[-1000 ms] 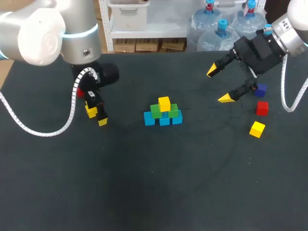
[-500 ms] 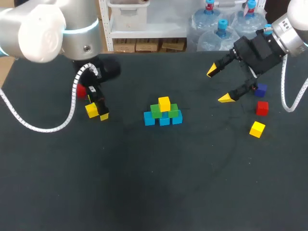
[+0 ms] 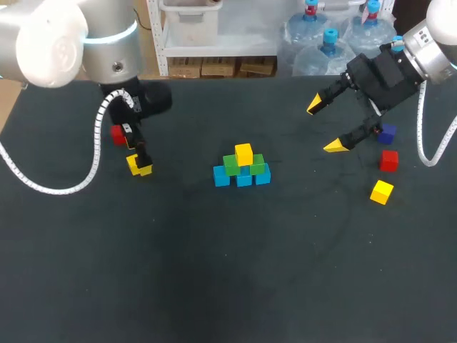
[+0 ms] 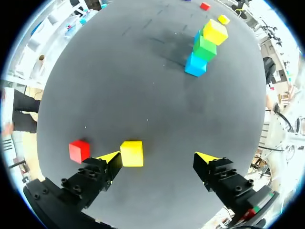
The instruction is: Place the blue cubes, place green cubes on the blue cubes, place the yellow cubes on the green cubes, then place the red cubes on the yellow cubes, and place purple cube on the red cubes.
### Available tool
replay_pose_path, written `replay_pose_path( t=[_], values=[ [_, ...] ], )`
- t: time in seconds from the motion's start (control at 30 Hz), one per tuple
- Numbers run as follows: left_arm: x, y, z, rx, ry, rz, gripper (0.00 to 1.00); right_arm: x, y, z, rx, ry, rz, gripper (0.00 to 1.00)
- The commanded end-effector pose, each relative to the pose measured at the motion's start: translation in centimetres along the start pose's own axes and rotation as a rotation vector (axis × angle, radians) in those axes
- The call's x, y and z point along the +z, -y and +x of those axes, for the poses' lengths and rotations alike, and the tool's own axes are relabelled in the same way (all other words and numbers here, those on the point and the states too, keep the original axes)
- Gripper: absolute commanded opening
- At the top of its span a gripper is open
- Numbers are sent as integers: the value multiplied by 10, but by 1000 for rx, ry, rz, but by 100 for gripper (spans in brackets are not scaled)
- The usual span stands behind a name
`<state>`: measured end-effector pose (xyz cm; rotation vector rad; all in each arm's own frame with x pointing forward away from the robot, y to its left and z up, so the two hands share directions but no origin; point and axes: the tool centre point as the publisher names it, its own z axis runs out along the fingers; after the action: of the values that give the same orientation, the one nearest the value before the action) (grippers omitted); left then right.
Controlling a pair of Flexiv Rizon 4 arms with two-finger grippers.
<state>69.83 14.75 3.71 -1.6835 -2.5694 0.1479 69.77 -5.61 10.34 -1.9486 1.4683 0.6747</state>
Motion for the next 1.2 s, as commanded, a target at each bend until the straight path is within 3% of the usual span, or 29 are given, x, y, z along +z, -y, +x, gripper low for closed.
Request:
replay_pose_path(
  t=[0.03,0.47,1.2],
  values=[
    [11,-11,5,10,23,33,100,0,0,0,-1,1,1,100],
    [17,2,22,-21,31,60,100,0,0,0,-1,1,1,100],
    [23,8,11,-40,6,65,100,0,0,0,-1,1,1,100]
  ],
)
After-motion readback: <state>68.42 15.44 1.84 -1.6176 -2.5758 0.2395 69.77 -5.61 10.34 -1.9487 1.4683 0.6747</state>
